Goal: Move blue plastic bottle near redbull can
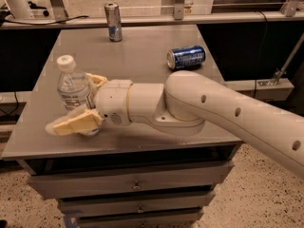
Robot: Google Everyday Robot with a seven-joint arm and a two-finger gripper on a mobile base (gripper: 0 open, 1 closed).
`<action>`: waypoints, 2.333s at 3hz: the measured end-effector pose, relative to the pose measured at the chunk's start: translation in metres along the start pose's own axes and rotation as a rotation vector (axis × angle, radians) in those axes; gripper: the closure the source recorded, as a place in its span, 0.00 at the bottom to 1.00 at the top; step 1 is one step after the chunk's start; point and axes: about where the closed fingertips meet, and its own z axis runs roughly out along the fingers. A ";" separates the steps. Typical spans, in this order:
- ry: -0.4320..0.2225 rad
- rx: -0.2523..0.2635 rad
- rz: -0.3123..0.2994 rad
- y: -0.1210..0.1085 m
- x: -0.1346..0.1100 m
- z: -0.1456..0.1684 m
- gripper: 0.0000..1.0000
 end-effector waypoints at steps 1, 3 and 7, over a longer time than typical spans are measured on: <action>-0.017 0.011 0.008 0.003 0.002 0.004 0.40; -0.020 0.103 0.030 -0.022 0.003 -0.011 0.87; 0.013 0.244 -0.061 -0.117 -0.013 -0.074 1.00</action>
Offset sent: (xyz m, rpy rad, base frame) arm 0.0118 -0.0100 -0.0078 0.0420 0.0300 -0.0986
